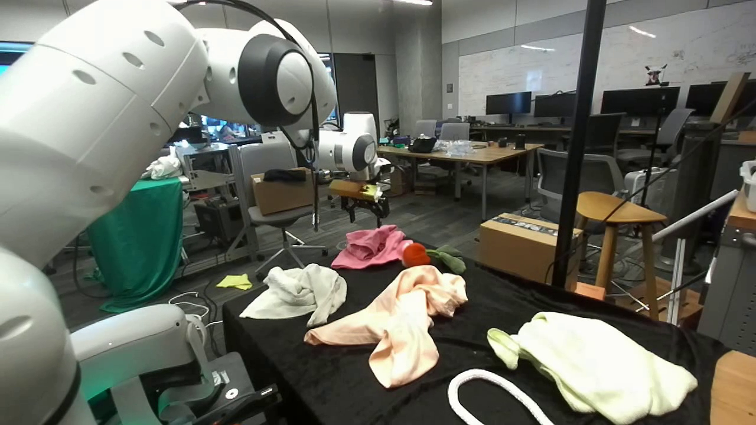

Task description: Pile the t-shirts, towels and radish on the right side of the table

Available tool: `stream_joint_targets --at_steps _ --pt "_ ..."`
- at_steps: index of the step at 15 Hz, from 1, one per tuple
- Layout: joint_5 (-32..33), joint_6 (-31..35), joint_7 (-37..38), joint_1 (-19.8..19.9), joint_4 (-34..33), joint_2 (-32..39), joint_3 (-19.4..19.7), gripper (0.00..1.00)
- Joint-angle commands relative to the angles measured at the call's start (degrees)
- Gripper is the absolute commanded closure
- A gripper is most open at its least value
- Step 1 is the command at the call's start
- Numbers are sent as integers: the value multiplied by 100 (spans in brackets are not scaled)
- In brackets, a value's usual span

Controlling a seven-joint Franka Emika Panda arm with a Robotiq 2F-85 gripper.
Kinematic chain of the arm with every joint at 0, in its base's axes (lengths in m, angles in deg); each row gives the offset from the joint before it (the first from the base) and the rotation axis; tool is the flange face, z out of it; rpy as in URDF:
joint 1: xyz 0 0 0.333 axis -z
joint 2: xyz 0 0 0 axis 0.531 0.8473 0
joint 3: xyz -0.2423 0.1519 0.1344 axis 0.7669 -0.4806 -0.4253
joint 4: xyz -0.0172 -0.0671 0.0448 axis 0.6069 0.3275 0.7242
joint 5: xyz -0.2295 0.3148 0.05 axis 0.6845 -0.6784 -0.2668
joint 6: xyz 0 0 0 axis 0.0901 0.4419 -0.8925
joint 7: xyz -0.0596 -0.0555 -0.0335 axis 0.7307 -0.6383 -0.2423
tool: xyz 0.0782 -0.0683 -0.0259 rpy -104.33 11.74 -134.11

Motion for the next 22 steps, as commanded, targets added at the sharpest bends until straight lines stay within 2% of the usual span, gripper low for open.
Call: stream_joint_targets --at_steps 1,6,12,22 --pt "-374 101 -351 118 -339 311 -113 0" --pt "-512 57 -492 232 -471 524 -53 0" --pt "-643 128 -734 356 -647 770 -156 0" --pt "-1236 400 -1117 566 -566 936 -733 0"
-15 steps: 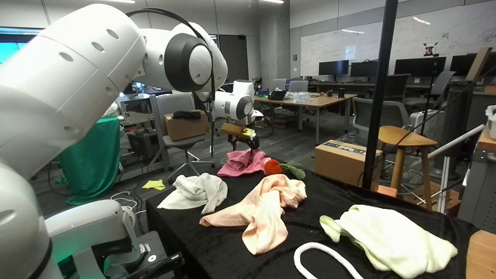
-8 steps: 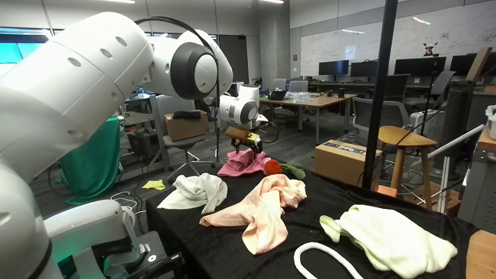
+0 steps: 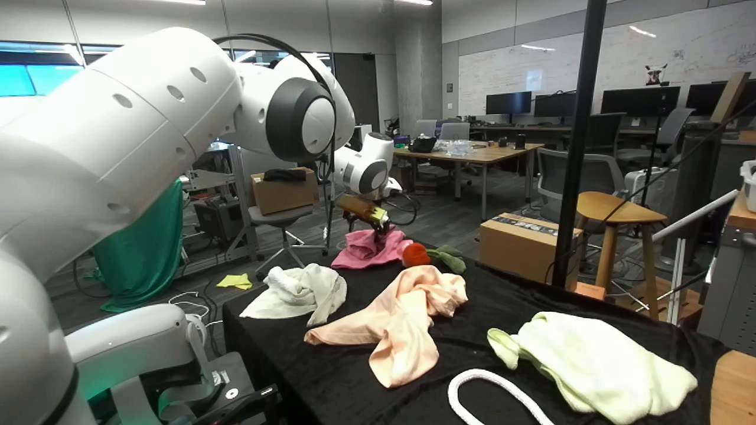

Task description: Pile the t-shirts, towels and radish on the right side of the table

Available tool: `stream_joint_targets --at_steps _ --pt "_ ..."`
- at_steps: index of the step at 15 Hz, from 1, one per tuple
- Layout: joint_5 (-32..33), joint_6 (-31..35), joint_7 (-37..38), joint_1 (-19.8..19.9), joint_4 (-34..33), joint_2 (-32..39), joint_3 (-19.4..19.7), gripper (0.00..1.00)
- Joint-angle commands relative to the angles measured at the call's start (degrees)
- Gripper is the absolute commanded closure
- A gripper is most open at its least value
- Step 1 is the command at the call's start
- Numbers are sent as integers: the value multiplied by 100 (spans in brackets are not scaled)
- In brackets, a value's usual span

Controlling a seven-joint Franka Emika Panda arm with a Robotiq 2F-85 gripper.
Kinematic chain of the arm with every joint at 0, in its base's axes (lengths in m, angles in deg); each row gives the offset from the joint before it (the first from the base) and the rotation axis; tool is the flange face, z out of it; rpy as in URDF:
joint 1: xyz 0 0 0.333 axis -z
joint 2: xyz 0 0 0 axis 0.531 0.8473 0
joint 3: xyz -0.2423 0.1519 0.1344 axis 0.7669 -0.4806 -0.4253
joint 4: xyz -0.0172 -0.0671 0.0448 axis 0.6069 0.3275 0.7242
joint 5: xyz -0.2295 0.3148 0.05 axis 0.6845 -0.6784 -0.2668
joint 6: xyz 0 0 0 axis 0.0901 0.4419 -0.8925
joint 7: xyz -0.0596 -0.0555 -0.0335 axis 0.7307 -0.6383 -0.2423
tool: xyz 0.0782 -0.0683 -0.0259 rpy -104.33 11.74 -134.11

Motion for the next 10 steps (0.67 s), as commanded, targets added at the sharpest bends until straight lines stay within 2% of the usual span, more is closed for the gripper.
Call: stream_joint_targets --at_steps 1,2,3,4,5,8,10 --pt "-207 206 -201 141 -69 111 -257 0" --pt "-199 237 -191 149 -51 116 -275 0" --pt "-176 225 -158 149 -37 116 -269 25" --pt "-160 221 -147 154 -21 110 -267 26" --pt "-156 204 -144 166 4 100 -263 32" --pt "-179 183 -183 243 122 34 -297 58" --pt "-196 200 -221 314 229 -30 -345 72"
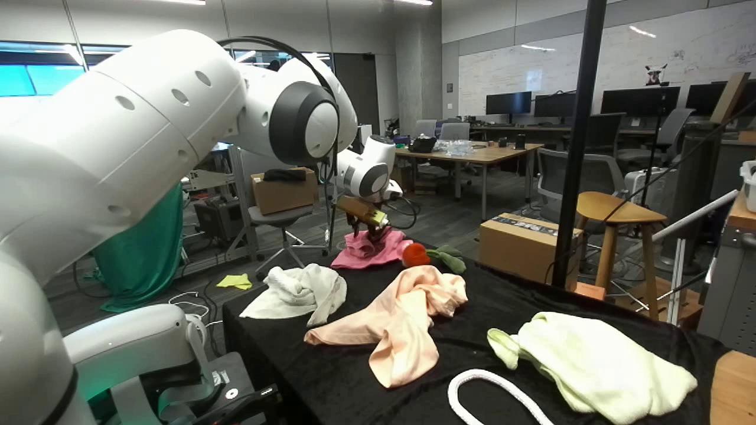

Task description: Pile the t-shirts, towels and radish on the right side of the table

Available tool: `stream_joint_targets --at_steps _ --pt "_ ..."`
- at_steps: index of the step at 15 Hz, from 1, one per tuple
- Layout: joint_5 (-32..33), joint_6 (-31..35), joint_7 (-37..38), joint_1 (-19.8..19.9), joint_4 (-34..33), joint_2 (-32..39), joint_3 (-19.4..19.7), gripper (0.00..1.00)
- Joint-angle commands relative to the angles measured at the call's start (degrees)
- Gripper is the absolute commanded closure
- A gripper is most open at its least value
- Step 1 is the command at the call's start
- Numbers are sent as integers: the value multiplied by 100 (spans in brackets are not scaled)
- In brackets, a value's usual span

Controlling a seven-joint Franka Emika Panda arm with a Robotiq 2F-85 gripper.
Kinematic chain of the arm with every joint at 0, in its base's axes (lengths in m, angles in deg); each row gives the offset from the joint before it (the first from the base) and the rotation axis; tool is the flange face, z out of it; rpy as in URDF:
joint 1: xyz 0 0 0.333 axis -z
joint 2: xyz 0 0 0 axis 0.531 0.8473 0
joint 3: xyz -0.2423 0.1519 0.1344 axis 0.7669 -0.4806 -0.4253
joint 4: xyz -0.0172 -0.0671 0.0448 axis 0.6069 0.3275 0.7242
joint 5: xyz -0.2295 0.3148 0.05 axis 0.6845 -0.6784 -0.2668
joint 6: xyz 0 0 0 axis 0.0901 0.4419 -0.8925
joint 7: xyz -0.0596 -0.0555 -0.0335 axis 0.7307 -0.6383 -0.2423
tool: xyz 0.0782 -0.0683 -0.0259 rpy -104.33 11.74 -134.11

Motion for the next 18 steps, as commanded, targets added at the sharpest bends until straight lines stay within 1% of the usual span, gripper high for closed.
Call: stream_joint_targets --at_steps 1,3,4,5,6,7,9,11,13,15,16,18 --pt "-191 102 -275 263 242 -122 -271 81" --pt "-228 170 -390 418 415 -232 -415 95" --pt "-188 270 -362 460 536 -317 -428 95" --pt "-131 434 -334 514 759 -491 -430 97" --pt "-31 656 -232 511 1006 -694 -345 99" --pt "66 955 -154 502 1315 -939 -251 96" --pt "264 1582 -10 448 1912 -1451 -51 94" --pt "425 2299 129 357 2449 -1902 150 94" --pt "429 3029 333 184 2985 -2375 440 94" --pt "533 3641 747 -105 3548 -2896 915 94" --pt "592 3887 995 -305 3861 -3191 1248 94" --pt "922 4174 1657 -939 4452 -3776 2201 94"
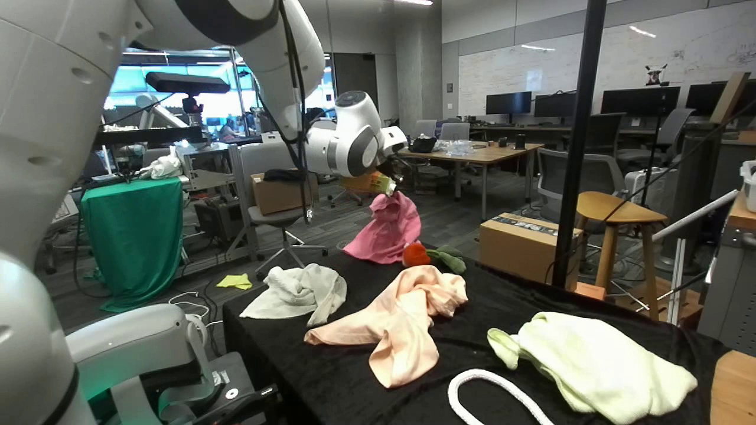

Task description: Pile the t-shirts, towels and radish on the right side of the table

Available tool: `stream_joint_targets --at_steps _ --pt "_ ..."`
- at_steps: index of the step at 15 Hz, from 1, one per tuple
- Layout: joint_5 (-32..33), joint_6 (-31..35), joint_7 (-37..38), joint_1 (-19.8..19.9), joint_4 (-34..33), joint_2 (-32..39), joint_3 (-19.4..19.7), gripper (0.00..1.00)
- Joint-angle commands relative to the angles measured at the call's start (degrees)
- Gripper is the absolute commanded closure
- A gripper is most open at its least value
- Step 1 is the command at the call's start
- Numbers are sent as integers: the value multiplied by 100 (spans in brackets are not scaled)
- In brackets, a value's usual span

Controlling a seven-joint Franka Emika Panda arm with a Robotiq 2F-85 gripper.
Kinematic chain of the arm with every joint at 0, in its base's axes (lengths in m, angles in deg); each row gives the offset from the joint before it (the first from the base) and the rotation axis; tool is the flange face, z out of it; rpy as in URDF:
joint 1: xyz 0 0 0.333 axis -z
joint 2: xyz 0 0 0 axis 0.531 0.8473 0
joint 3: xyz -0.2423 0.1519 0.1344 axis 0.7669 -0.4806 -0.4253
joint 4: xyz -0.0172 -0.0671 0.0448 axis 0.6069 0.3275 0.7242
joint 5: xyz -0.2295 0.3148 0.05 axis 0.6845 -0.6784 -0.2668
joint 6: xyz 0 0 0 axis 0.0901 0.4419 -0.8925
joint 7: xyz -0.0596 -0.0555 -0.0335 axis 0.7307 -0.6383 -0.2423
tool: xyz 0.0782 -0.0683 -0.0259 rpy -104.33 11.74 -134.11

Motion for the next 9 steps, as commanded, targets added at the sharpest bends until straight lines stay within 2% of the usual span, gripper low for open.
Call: stream_joint_targets --at_steps 1,3,6,8,9 --pt "739 555 1295 -929 1425 -1369 1531 94" --pt "1636 379 2179 -1336 1782 -1910 2423 94" --pt "3067 -377 3466 -2161 1995 -2683 3781 94" --pt "4105 -1104 4304 -2234 2030 -3240 3980 94" --pt "4614 -1532 4792 -2187 2107 -3565 3866 94"
